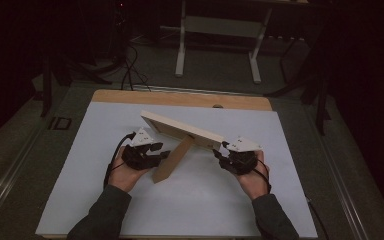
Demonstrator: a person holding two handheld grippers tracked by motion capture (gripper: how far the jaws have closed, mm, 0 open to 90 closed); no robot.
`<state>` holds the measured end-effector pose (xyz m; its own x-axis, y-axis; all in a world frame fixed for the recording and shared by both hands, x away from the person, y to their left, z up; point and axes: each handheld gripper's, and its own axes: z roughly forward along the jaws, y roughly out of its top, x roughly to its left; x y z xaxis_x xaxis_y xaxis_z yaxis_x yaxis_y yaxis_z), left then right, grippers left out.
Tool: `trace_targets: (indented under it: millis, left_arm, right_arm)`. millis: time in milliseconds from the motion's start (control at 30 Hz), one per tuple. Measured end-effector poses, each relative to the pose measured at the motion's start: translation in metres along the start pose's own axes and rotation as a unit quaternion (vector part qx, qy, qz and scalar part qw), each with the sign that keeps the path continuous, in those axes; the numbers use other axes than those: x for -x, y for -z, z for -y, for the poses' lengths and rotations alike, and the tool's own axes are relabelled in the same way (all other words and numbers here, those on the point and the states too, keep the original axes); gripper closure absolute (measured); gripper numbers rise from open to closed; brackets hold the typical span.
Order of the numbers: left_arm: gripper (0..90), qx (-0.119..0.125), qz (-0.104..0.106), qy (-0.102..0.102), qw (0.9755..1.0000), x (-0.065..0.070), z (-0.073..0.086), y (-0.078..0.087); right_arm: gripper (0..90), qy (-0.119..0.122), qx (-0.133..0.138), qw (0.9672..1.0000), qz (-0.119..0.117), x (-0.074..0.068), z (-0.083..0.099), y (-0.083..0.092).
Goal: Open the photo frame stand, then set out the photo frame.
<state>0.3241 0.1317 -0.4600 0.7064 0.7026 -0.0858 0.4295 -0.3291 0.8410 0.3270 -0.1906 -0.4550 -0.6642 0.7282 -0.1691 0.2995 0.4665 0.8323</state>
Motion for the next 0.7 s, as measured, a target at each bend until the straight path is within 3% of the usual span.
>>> trace_targets:
  millis: [200, 367, 700]
  left_arm:
    - [56.2, 0.006, -0.001, 0.026, 0.9997, -0.009, 0.001, 0.005]
    - [58.9, 0.012, 0.000, 0.048, 0.9988, -0.017, 0.001, 0.008]
    - [64.8, 0.003, -0.013, 0.053, 0.9985, -0.026, 0.000, 0.007]
  right_arm:
    - [53.0, 0.002, -0.008, 0.9999, -0.007, 0.002, 0.008, 0.003]
    - [53.4, -0.008, -0.015, 0.9994, -0.032, 0.006, 0.013, 0.004]
    - [53.2, -0.027, -0.014, 0.9985, -0.045, 0.018, 0.021, 0.009]
